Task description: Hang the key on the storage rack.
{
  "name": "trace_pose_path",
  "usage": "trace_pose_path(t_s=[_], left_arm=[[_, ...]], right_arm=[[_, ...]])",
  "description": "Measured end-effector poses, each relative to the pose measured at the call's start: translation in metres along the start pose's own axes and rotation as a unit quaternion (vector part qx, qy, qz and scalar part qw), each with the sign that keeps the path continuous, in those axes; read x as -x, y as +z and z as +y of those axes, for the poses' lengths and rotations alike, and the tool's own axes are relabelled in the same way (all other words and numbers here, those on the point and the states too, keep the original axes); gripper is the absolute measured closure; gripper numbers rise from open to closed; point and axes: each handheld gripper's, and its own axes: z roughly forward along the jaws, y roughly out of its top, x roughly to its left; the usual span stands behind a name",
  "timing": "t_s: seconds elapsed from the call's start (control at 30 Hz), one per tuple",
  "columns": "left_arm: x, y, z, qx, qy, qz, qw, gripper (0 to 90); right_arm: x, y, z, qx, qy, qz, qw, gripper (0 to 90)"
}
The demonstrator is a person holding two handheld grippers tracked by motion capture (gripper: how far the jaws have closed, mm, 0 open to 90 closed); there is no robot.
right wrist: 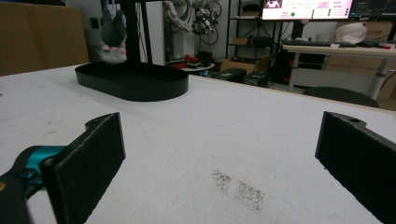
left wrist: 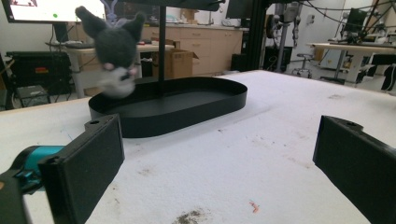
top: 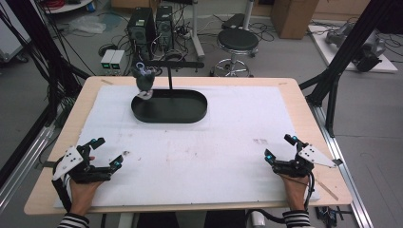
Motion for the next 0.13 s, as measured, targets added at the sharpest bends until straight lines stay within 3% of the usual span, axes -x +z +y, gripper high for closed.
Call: trace_pose_path(t_s=[0.13], left_arm=[[-0.0011,-0.0015,-0.0005,0.008,-0.006,0.003,0.9999,2.4]], right_arm=[[-0.0003,0.0002,0.0000,0.001,-0.004,0.000,1.0000,0.5]])
